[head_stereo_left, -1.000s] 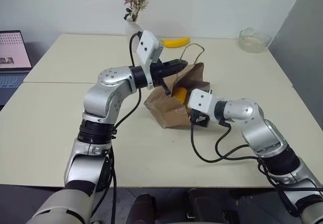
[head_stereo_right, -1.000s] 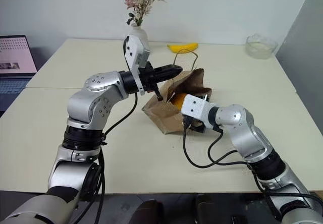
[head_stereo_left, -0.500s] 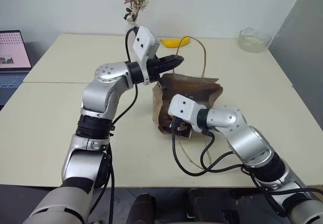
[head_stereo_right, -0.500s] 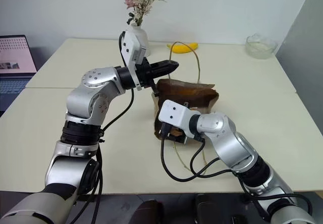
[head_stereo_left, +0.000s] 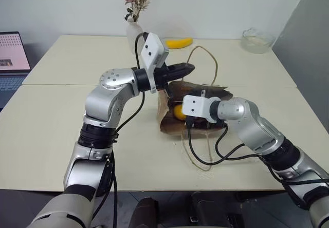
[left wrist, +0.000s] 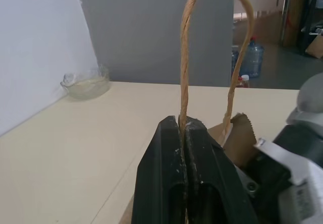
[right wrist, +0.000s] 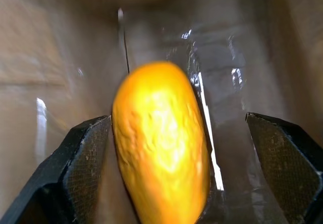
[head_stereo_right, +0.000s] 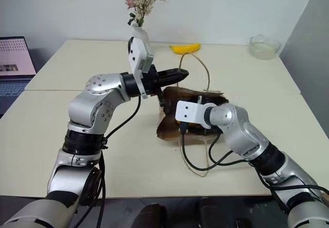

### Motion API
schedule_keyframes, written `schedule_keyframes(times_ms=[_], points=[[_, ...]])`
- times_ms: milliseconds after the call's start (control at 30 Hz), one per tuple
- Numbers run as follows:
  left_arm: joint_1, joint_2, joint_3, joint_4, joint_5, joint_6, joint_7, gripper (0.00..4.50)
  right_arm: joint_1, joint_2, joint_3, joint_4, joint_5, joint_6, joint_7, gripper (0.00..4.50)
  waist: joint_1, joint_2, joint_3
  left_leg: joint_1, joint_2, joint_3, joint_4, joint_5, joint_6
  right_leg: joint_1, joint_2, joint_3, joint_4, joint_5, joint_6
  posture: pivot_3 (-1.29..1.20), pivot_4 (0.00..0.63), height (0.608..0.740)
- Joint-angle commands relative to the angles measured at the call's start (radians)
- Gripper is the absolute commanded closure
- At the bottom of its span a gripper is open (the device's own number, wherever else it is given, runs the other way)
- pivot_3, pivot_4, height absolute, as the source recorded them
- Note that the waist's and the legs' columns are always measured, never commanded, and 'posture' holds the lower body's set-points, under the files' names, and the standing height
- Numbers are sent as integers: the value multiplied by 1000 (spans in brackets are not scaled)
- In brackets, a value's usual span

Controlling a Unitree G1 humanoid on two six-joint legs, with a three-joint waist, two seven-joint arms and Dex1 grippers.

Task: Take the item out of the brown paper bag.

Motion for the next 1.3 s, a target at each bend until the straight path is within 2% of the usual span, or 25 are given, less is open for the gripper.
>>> schedule_keyframes(times_ms=[33, 233, 333, 433, 467, 700, 833, 967, 1067, 1167, 1300], points=[[-6, -2, 6, -41, -15, -3, -2, 4500, -32, 15, 20, 54, -52, -65, 9, 41, 0, 0, 0, 0, 0, 0, 0, 0, 0, 0, 0, 0, 0, 0, 0, 0, 150, 740], [1, -4, 4, -44, -13, -3, 2, 4500, -32, 37, 36, 151, -111, -125, 17, 41, 0, 0, 0, 0, -1, 1, 0, 0, 0, 0, 0, 0, 0, 0, 0, 0, 150, 740], [7, -4, 5, -45, -11, 0, 8, 4500, -23, 36, 6, 121, -105, -138, 28, 582, 1, 0, 0, 0, 0, 1, 0, 0, 0, 0, 0, 0, 0, 0, 0, 0, 150, 740], [7, -3, 2, -38, -4, -2, 13, 4500, -6, 20, -34, 68, -82, -148, 53, 1540, 1, 0, 0, 0, 0, 0, 0, 0, 0, 0, 0, 0, 0, 0, 0, 0, 150, 740], [7, -2, 1, -36, -2, -2, 15, 4500, 2, 16, -53, 43, -66, -144, 65, 1609, 1, 0, 0, 0, 0, 0, 0, 0, 0, 0, 0, 0, 0, 0, 0, 0, 150, 740], [-4, -3, -8, -5, 18, 0, 30, 4500, 48, -60, -229, -143, 119, -110, 203, 1610, 2, 0, 0, 0, -1, 0, 0, 0, 0, 0, 0, 0, 0, 0, 0, 0, 150, 740], [-12, -10, -19, 17, 36, -7, 39, 4500, 83, -117, -384, -265, 343, -80, 328, 1610, 3, 0, 0, 0, 0, -1, 0, 0, 0, 0, 0, -1, 0, 0, 0, 0, 150, 740], [-20, -11, -23, 38, 52, -12, 55, 4500, 130, -174, -559, -383, 568, 83, 382, 1610, 4, 0, 0, 0, 0, -1, 0, 0, 0, 0, 0, 0, -1, 0, 0, 0, 150, 740], [-20, -11, -21, 44, 58, -16, 59, 4500, 131, -182, -677, -405, 686, 197, 337, 1610, 3, 0, 0, 0, 0, 0, 0, 0, 0, 1, -1, 0, 0, 0, 0, 0, 150, 740], [-15, -13, -24, 47, 64, -21, 63, 4500, 144, -236, -814, -284, 660, 202, 249, 1610, 4, 0, 0, 1, 0, 0, 0, 0, 0, 1, -1, 0, 0, 0, 0, 0, 150, 740], [-17, -12, -23, 52, 68, -23, 60, 4500, 218, -308, -787, -75, 513, 18, 154, 1610, 7, 0, 0, 1, -1, 0, 0, 0, 0, 2, -1, 0, -1, 0, 0, 0, 150, 740]])
